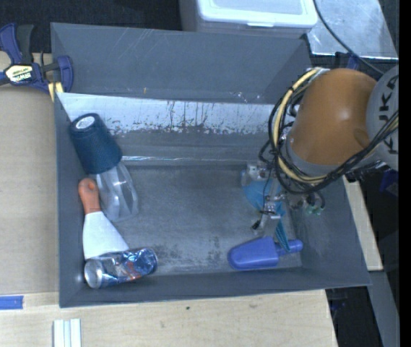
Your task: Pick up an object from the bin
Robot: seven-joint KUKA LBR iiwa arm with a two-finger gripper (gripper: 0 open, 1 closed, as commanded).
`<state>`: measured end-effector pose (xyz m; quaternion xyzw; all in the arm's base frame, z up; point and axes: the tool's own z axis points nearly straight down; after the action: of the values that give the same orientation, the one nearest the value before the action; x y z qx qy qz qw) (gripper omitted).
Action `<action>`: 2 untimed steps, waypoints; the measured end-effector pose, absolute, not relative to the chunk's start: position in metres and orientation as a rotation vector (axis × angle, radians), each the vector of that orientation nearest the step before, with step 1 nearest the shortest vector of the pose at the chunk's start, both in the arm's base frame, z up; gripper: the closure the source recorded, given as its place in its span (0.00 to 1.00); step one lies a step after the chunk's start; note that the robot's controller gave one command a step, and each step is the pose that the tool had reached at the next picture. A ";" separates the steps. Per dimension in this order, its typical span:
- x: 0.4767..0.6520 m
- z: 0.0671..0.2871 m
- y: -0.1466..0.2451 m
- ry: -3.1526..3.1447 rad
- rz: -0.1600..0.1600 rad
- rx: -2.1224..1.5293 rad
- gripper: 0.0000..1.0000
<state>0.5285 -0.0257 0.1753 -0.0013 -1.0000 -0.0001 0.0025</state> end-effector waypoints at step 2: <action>0.488 0.082 -0.048 -3.134 0.002 0.284 0.00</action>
Offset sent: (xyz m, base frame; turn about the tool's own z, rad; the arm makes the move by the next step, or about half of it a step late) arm -0.0466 -0.0248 -0.1053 -0.2020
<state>0.4877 -0.0485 0.0815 0.0902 -0.9959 0.0006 -0.0029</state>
